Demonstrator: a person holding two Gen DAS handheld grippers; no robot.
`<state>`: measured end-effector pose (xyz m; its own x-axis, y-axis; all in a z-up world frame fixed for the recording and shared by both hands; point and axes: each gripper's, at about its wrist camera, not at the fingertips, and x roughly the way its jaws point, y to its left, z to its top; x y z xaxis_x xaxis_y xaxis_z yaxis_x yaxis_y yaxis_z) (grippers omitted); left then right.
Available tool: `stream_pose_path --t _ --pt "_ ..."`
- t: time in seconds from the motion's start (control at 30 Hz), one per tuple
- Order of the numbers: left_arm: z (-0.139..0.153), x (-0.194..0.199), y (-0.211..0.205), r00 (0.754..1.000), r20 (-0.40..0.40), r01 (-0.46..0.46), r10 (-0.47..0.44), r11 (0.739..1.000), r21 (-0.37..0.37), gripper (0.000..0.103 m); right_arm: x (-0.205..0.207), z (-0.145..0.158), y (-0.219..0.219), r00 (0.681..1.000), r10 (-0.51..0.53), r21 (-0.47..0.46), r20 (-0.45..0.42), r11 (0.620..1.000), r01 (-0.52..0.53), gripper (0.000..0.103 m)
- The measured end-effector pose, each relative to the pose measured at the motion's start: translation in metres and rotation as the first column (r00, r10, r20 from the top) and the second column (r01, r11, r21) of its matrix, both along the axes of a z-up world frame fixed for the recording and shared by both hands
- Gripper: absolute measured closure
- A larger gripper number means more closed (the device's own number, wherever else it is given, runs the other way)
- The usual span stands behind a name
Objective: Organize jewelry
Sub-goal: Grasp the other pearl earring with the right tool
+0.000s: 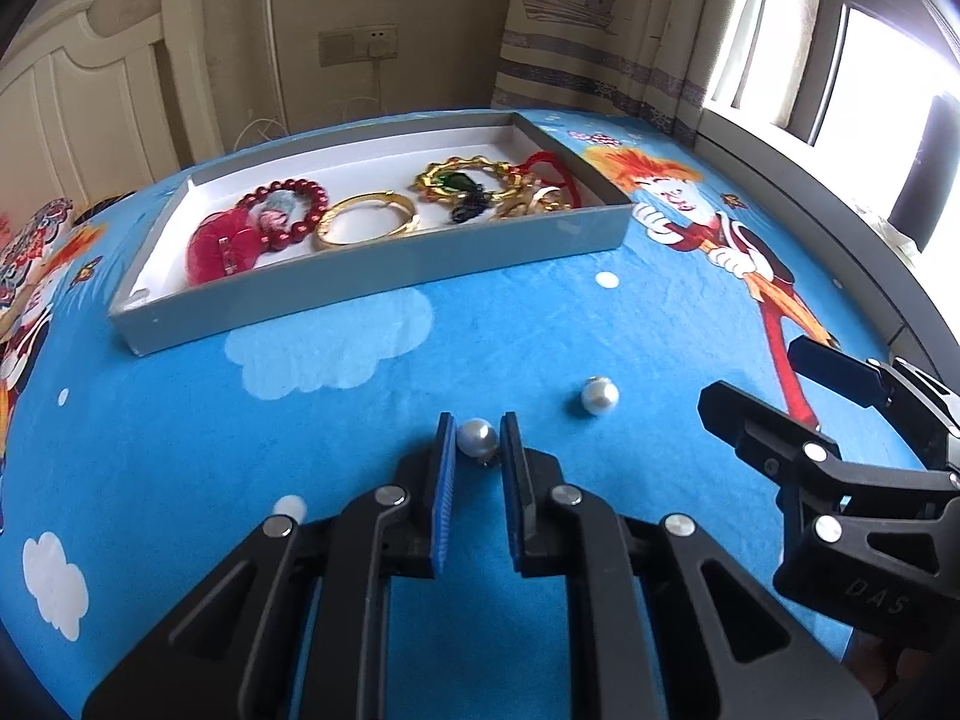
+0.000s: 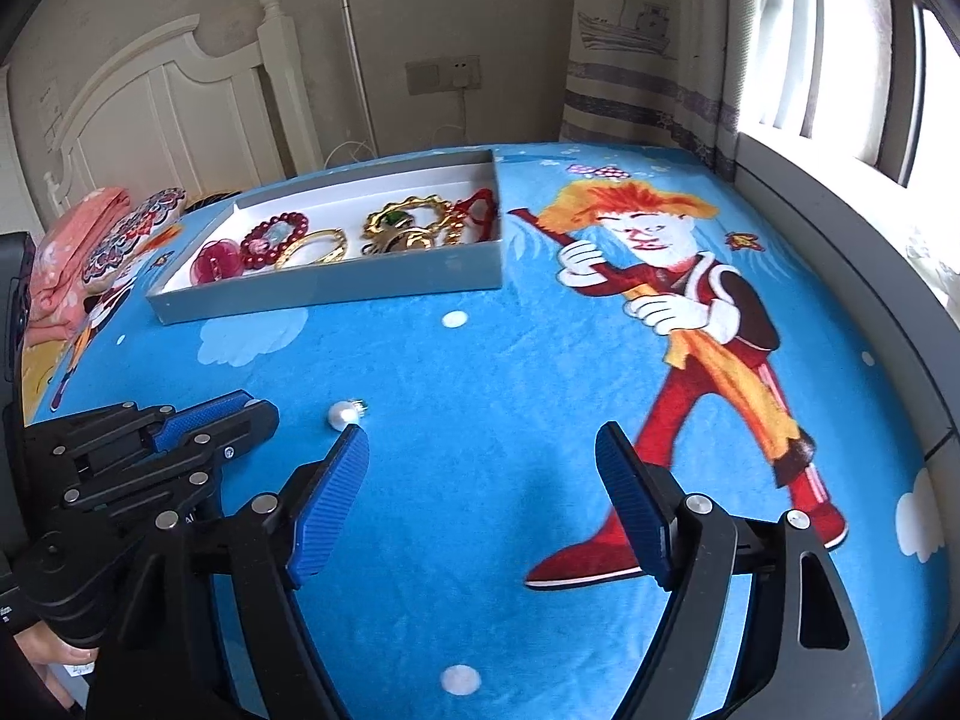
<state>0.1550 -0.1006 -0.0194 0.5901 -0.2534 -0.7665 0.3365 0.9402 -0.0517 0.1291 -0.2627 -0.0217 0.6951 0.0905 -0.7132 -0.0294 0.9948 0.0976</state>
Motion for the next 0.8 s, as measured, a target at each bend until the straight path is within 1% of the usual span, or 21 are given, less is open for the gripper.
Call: stream_pose_path --t 0.17,0.3,0.4,0.47,0.6,0.67,0.77,0.8 --pt "0.000 0.001 0.021 0.999 0.000 -0.045 0.045 0.999 -0.011 0.089 0.008 -0.003 0.016 1.000 0.019 0.001 -0.018 1.000 -0.019 0.030" --pt "0.001 0.002 0.037 0.997 -0.001 -0.076 0.076 0.997 -0.023 0.089 0.016 -0.005 0.027 0.999 0.020 0.004 -0.037 1.000 -0.019 0.035" --pt "0.001 0.003 0.046 0.995 0.002 -0.097 0.098 0.995 -0.022 0.089 0.022 -0.008 0.035 0.998 0.014 -0.007 -0.056 1.000 -0.014 0.042" --pt "0.003 0.003 0.050 0.994 0.012 -0.109 0.110 0.994 -0.015 0.089 0.026 -0.010 0.039 0.997 0.002 -0.023 -0.071 1.000 -0.004 0.050" --pt "0.004 0.002 0.056 0.991 0.026 -0.131 0.131 0.991 -0.010 0.089 0.028 -0.011 0.047 0.997 -0.009 -0.070 -0.075 0.998 0.003 0.057" --pt "0.005 0.002 0.058 0.990 0.033 -0.138 0.138 0.990 -0.009 0.089 0.027 -0.011 0.050 0.997 0.001 -0.083 -0.071 0.997 -0.007 0.072" --pt "0.006 0.000 0.059 0.990 0.038 -0.139 0.139 0.990 -0.012 0.089 0.026 -0.010 0.052 0.998 0.009 -0.086 -0.069 0.996 -0.015 0.084" --pt "0.006 0.000 0.059 0.989 0.039 -0.139 0.139 0.990 -0.012 0.089 0.025 -0.010 0.052 0.998 0.010 -0.086 -0.068 0.996 -0.016 0.086"
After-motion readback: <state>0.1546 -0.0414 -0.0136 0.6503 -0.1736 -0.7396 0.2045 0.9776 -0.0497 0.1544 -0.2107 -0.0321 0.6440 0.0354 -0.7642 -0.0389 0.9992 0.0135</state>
